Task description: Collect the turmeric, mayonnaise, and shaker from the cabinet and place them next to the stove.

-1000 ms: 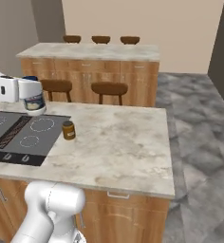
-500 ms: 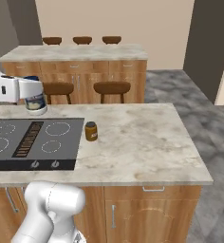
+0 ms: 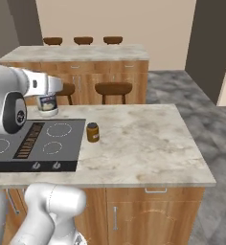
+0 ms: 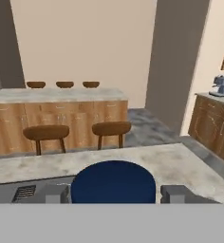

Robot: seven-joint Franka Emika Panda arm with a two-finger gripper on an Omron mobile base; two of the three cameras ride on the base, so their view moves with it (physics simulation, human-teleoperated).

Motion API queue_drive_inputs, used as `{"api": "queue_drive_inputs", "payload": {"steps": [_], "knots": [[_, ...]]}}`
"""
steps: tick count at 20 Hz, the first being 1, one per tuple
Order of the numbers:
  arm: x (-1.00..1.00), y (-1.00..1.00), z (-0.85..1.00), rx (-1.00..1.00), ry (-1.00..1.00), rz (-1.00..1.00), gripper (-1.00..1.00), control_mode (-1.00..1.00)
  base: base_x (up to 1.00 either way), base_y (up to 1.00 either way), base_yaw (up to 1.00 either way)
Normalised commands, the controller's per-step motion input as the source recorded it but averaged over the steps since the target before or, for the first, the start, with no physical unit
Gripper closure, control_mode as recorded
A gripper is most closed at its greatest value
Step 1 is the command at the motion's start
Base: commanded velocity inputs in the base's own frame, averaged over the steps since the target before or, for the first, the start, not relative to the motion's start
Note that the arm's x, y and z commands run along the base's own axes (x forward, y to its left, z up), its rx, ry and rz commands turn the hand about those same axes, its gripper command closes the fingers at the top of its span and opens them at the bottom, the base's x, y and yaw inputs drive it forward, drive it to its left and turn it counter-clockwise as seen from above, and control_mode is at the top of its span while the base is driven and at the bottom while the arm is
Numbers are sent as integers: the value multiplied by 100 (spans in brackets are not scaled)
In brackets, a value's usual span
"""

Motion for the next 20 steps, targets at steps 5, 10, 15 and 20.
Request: {"api": "queue_drive_inputs", "payload": {"steps": [5,10,15,20], "knots": [[14,-49,-46,2,0,42,100,-100,0,0,0],[0,-30,-65,0,0,49,100,-100,0,0,0],[0,-27,-58,2,0,46,100,-100,0,0,0],[2,-5,-52,1,1,30,100,-100,0,0,0]]}}
